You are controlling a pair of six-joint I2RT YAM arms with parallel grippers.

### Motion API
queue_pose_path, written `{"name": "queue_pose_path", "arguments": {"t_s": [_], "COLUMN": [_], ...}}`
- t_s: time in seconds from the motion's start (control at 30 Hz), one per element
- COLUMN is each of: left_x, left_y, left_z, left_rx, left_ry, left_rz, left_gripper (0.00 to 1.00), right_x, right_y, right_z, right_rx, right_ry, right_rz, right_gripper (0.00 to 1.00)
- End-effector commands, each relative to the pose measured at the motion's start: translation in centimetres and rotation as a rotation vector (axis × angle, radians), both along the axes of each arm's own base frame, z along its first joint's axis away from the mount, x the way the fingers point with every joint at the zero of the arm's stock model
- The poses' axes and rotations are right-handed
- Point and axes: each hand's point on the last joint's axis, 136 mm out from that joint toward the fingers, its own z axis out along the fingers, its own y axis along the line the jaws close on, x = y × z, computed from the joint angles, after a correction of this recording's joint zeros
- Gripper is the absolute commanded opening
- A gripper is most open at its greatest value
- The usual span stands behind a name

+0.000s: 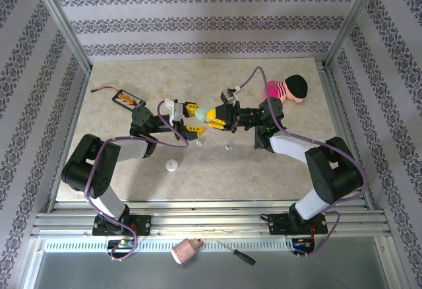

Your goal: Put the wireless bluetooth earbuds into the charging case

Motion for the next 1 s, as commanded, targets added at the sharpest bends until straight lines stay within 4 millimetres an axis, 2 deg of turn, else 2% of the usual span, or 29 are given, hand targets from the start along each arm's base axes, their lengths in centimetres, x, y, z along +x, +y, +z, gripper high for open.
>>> {"name": "queue_pose_path", "arguments": {"t_s": [0.0,0.23,0.47,0.6,0.7,0.83,0.97], "left_x": [-1.4,-1.0,-1.1,-1.1,-1.0,-0.8,-0.9], "left_y": [-0.2,-0.3,-0.6,-0.7,-0.6,-0.7,-0.6], "left_z": [3.1,3.8,3.4,3.3,3.4,3.5,3.4], "left_rx": [-0.035,-0.041,-0.033,-0.031,-0.033,-0.037,-0.040], "left_ry": [-0.106,-0.124,-0.113,-0.110,-0.105,-0.070,-0.024], "left_rz": [-0.044,-0.045,-0.072,-0.076,-0.074,-0.074,-0.073], "left_gripper": [0.64,0.56,0.45,0.34,0.26,0.26,0.26], "right_x": [-0.3,0.0,0.1,0.3,0.4,0.5,0.8], "right_y": [0.0,-0.4,-0.4,-0.2,-0.2,-0.5,-1.1], "right_z": [-0.2,-0.3,0.4,0.4,0.7,1.4,1.4], "right_rx": [0.018,0.021,0.039,0.044,0.048,0.043,0.010], "right_ry": [-0.030,-0.026,-0.033,-0.027,-0.034,-0.102,-0.168], "right_rz": [0.005,-0.008,-0.011,-0.012,-0.017,-0.033,-0.060], "right_gripper": [0.13,0.11,0.10,0.12,0.24,0.46,0.58]}}
